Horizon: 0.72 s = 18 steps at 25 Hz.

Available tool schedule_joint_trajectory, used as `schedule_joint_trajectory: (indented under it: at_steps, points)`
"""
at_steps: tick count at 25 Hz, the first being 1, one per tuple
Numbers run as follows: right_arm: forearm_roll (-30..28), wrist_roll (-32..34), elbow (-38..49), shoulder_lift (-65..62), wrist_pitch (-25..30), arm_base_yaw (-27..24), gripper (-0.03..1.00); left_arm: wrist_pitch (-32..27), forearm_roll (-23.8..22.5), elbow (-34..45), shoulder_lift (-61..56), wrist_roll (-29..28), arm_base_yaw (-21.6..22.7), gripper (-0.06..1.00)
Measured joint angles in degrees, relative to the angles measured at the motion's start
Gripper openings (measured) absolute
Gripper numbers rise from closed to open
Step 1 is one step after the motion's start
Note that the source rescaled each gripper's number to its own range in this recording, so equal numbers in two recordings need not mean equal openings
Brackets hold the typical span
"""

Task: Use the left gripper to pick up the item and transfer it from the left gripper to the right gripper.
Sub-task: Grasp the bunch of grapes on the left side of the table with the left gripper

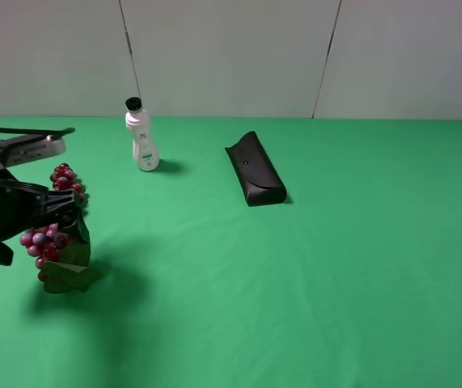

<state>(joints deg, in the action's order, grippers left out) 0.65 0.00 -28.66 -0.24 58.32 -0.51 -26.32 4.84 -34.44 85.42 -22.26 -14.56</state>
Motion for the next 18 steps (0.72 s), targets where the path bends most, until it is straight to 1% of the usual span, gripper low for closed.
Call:
schedule_joint_trajectory:
  at_steps: [3,10,15,17,18]
  points:
    - [0.0,0.0,0.0,0.0,0.0,0.0,1.00,1.5,-0.5,-0.8,3.7,-2.0,-1.3,1.00]
    - [0.0,0.0,0.0,0.0,0.0,0.0,1.00,2.5,-4.8,-5.1,11.6,-7.7,-4.1,1.00]
    - [0.0,0.0,0.0,0.0,0.0,0.0,1.00,2.6,-5.5,-7.2,14.6,-8.5,-5.5,1.00]
    - [0.0,0.0,0.0,0.0,0.0,0.0,1.00,2.7,-5.6,-7.2,14.7,-8.5,-5.6,0.95]
    - [0.0,0.0,0.0,0.0,0.0,0.0,1.00,2.6,-5.6,-7.2,14.7,-8.5,-5.6,0.90]
